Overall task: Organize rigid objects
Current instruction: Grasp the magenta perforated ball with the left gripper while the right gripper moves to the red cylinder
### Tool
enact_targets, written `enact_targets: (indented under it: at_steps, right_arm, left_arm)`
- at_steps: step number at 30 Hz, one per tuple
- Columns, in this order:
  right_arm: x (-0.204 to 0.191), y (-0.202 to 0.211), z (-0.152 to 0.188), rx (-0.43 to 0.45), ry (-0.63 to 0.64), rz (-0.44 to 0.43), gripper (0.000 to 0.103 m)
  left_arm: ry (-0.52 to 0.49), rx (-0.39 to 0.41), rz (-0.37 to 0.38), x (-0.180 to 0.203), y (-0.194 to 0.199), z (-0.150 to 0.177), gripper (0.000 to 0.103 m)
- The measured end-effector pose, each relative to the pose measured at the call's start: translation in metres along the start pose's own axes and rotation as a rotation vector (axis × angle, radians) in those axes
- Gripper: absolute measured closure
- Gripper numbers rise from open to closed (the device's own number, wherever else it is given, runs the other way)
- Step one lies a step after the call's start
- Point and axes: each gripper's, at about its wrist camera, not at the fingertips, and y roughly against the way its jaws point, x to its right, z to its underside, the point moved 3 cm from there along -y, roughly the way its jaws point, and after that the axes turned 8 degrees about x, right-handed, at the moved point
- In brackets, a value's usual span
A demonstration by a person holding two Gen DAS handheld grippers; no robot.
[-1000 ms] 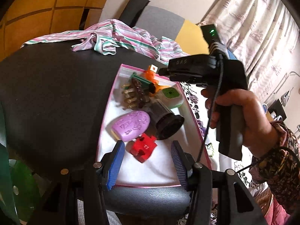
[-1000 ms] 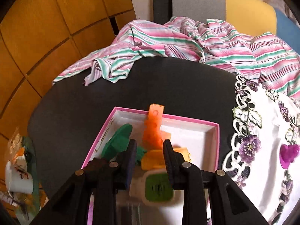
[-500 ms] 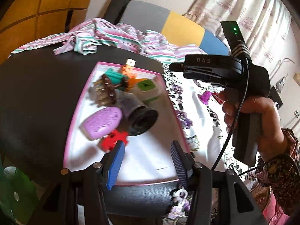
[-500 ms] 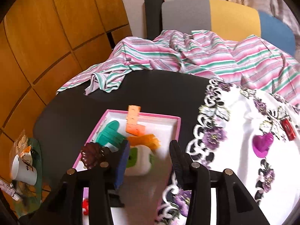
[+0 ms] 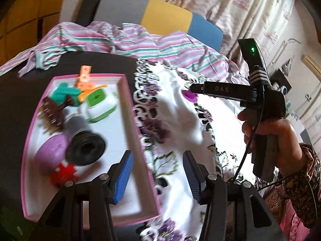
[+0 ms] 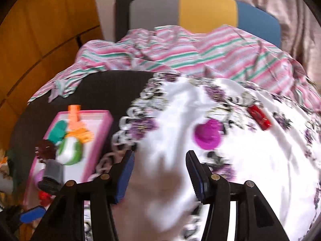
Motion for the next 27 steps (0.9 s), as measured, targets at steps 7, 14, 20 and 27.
enact_targets:
  at_steps: [7,14,20,27]
  right_arm:
    - [0.052,-0.011,-0.002,0.001,-0.001,0.091,0.049]
    - [0.095,-0.028,0.0,-0.012,-0.017,0.161,0.049]
    - [0.144,-0.037,0.008,-0.013,-0.154,0.199,0.049]
    - [0.176,-0.031,0.0,0.013,-0.245,0.248,0.049]
  left_arm:
    - [-0.059,-0.025,0.032,0.032,-0.031,-0.022,0.051]
    - [-0.077,-0.02,0.033,0.059,-0.071,-0.053,0.051]
    - [-0.107,-0.056,0.014,0.083,-0.123,-0.071,0.051]
    - [-0.16,-0.085,-0.003,0.109,-0.188,-0.088,0.045]
